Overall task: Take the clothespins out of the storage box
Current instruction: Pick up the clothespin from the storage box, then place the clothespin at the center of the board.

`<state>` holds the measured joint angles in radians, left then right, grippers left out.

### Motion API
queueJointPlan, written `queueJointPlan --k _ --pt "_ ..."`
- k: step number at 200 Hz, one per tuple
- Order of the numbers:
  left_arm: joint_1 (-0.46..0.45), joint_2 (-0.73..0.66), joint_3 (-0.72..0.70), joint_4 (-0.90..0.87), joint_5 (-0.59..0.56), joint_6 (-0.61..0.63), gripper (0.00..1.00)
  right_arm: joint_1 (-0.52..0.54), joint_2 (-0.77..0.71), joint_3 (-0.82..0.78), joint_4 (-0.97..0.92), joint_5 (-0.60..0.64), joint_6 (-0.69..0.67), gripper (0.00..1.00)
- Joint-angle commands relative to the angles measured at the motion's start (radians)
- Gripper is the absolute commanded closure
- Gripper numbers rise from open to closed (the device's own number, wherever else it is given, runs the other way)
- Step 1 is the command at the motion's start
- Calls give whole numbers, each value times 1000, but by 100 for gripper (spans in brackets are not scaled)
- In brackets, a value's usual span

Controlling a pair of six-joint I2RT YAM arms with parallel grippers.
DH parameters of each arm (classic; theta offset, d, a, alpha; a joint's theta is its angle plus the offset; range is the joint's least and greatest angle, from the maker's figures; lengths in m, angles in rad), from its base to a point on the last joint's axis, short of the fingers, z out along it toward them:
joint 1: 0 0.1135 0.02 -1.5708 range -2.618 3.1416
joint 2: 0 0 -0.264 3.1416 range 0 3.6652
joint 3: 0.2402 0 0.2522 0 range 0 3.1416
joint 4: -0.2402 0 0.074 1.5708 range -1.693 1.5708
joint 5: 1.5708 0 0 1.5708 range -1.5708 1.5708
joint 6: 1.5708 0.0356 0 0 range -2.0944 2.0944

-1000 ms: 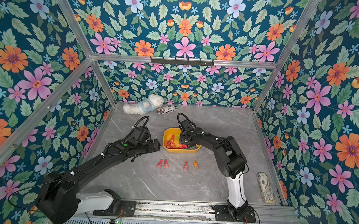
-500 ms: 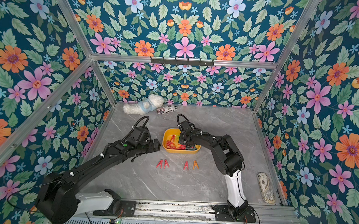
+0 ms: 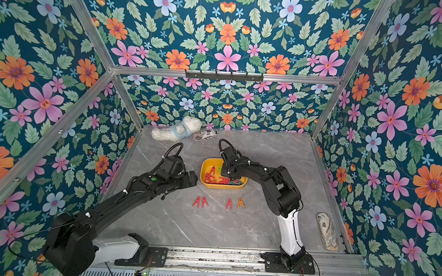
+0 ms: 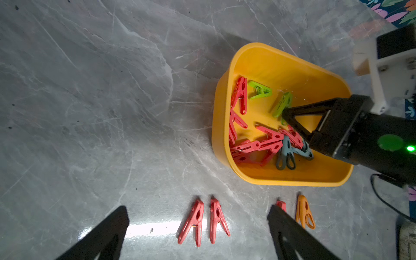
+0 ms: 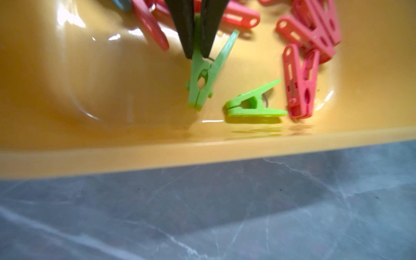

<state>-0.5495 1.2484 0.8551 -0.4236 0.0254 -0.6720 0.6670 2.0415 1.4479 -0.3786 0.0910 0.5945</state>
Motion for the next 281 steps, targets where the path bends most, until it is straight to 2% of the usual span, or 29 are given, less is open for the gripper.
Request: queueJointPlan --k 1,38,89,146,218,281 --pt "2 2 7 27 8 6 0 2 -42 -4 -29 18 27 100" --pt "2 8 10 50 45 14 0 4 -121 -39 -33 11 43 100" --pt "-8 9 9 87 110 25 0 29 -266 -165 -24 30 52 100" --pt "-39 -32 -12 86 101 4 0 121 -443 -338 -19 46 108 99" --pt "-52 -188 -97 20 68 -38 0 308 -449 -464 49 64 245 98" --pt "-53 -301 -142 -58 42 -55 0 358 -394 -513 115 51 311 98"
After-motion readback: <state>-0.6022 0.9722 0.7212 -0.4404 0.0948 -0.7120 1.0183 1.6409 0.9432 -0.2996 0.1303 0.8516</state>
